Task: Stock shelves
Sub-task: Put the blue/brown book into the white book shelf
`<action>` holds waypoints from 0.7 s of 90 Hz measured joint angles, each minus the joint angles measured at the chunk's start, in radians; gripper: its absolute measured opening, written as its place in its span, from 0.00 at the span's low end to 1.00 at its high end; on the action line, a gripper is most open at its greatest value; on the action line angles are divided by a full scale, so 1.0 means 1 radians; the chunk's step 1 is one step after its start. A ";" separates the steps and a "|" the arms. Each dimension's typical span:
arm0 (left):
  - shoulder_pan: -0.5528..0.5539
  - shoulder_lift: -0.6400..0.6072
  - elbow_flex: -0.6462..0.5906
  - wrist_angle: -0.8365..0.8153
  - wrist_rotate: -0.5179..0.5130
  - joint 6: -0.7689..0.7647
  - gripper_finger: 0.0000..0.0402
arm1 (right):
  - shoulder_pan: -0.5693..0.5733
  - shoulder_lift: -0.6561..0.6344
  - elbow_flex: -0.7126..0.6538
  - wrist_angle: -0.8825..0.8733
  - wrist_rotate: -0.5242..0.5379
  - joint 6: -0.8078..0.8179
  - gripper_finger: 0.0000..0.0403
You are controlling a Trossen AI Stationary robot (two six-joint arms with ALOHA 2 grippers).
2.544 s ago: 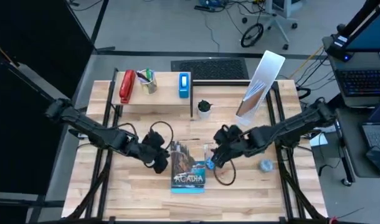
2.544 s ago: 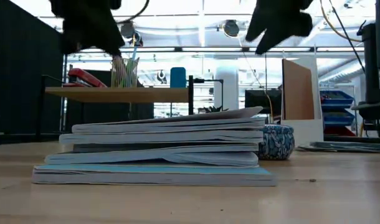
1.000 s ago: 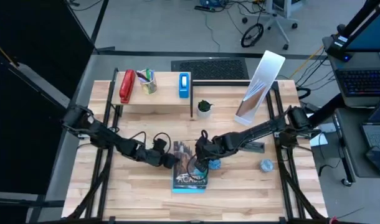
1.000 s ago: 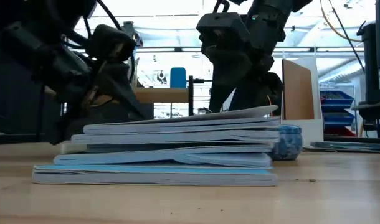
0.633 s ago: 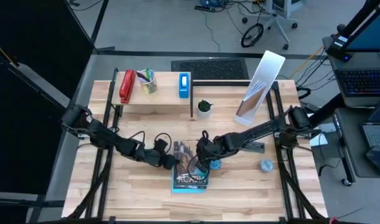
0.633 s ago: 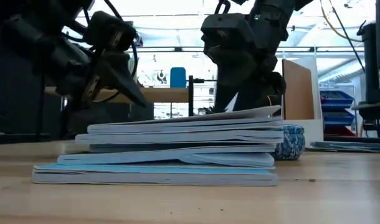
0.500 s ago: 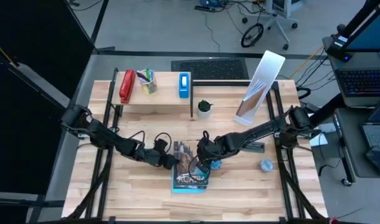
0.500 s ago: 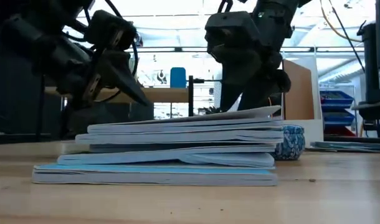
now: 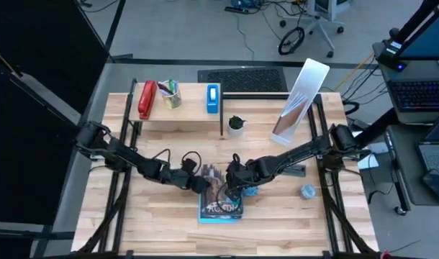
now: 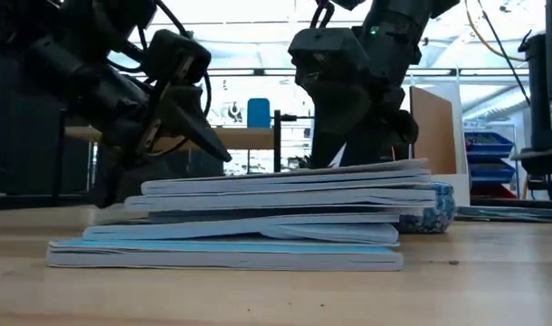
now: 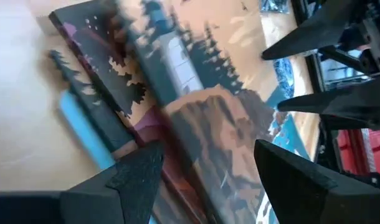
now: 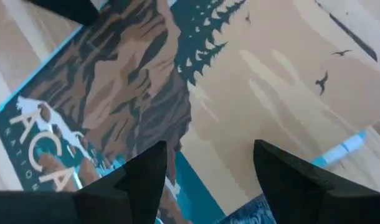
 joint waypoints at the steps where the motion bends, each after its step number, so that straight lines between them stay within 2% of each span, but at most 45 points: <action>1: 0.000 0.001 0.000 0.004 0.001 0.002 0.60 | 0.000 0.000 0.000 0.003 0.000 0.000 0.54; 19: 0.009 0.023 0.004 0.023 0.029 0.022 0.60 | -0.001 0.000 0.000 0.052 0.006 -0.005 0.54; 63: 0.010 0.038 0.001 0.107 0.019 0.058 0.60 | -0.001 0.045 0.000 0.135 -0.002 -0.004 0.54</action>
